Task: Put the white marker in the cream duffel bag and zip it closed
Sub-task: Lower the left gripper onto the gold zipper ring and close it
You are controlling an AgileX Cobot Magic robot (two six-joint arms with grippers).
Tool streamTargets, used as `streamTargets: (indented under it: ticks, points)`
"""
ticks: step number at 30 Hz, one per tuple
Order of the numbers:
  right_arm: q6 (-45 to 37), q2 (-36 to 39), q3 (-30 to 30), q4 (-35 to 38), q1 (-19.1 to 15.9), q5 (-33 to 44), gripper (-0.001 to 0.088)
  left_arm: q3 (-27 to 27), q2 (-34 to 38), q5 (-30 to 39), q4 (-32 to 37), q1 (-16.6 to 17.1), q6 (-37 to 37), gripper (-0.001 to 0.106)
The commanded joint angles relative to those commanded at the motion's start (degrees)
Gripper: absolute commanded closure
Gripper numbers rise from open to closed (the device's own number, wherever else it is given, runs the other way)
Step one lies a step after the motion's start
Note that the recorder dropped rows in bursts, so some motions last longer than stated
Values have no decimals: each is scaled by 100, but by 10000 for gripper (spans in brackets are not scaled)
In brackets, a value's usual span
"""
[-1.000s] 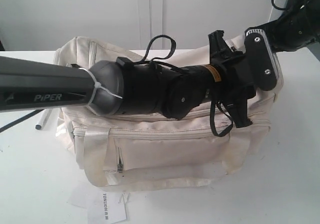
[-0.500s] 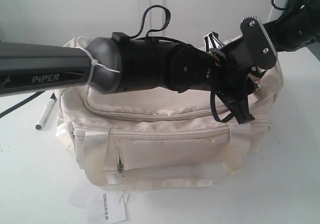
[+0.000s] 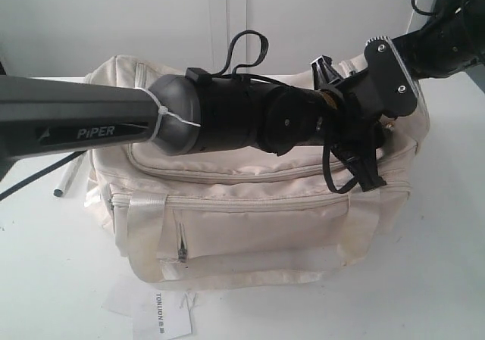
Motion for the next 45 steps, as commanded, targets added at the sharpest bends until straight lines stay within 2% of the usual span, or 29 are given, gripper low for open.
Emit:
streamTargets:
  ticks: [15,22,29,32,36,38,45]
  points:
    - [0,0,0,0,0,0,868,0,11,628,24,-12,0,601]
    - [0,0,0,0,0,0,868,-31,195,44,24,-12,-12,601]
    - [0,0,0,0,0,0,868,-31,348,-220,24,-12,-13,607]
    - [0,0,0,0,0,0,868,-31,348,-365,11,-12,-24,705]
    - [0,0,0,0,0,0,868,-31,348,-408,11,-12,-24,960]
    - [0,0,0,0,0,0,868,-31,348,-301,11,-1,-24,1053]
    - [0,0,0,0,0,0,868,-31,167,103,11,-1,-13,1053]
